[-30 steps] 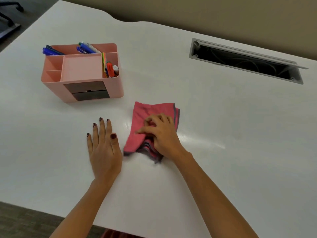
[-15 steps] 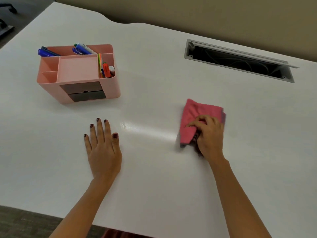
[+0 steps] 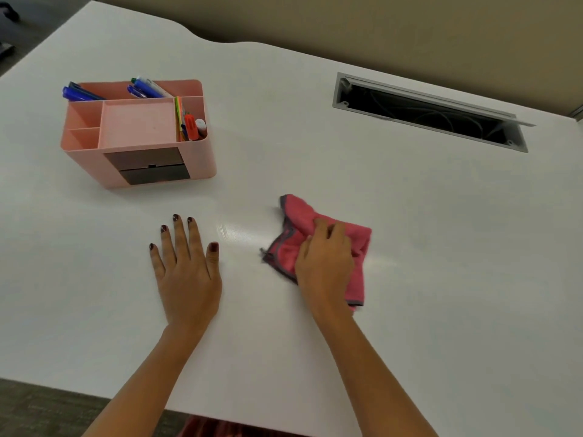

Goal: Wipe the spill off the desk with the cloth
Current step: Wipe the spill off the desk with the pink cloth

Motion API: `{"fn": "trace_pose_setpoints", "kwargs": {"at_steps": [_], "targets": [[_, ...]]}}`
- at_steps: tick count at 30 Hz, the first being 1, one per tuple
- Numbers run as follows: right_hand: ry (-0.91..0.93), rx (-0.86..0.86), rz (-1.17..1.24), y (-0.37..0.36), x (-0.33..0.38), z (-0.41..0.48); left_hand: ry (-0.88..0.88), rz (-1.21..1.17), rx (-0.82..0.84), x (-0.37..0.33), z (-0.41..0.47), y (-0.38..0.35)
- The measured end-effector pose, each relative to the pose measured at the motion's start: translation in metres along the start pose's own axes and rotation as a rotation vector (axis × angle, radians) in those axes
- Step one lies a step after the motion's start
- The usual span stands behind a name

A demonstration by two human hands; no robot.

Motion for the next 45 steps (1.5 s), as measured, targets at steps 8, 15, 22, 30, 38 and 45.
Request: {"fn": "trace_pose_setpoints", "kwargs": {"at_steps": [8, 15, 22, 30, 38, 45], "targets": [[0.383, 0.096, 0.089, -0.012, 0.04, -0.027, -0.005, -0.004, 0.002, 0.001, 0.0, 0.0], [0.139, -0.022, 0.087, -0.001, -0.036, 0.008, -0.007, -0.02, 0.004, 0.0, -0.001, 0.002], [-0.396, -0.223, 0.089, 0.011, -0.105, 0.054, -0.008, -0.01, 0.007, 0.0, -0.001, 0.002], [-0.038, -0.073, 0.07, -0.002, -0.027, 0.003, -0.01, 0.012, 0.017, 0.001, -0.001, 0.0], [0.137, 0.008, 0.102, -0.017, -0.003, 0.04, -0.014, 0.026, 0.03, -0.001, 0.0, 0.002], [0.091, 0.051, 0.131, -0.037, 0.037, 0.124, -0.007, 0.044, 0.038, -0.001, 0.0, 0.001]]}}
Point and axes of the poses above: each hand's wrist, its own z-axis towards the middle knuckle, its own y-axis out of the back of the hand, x = y × z, the point moved 1 cm from there along z, towards the middle knuckle, and after that the axes turned 3 degrees about z, right-handed, at the moved point
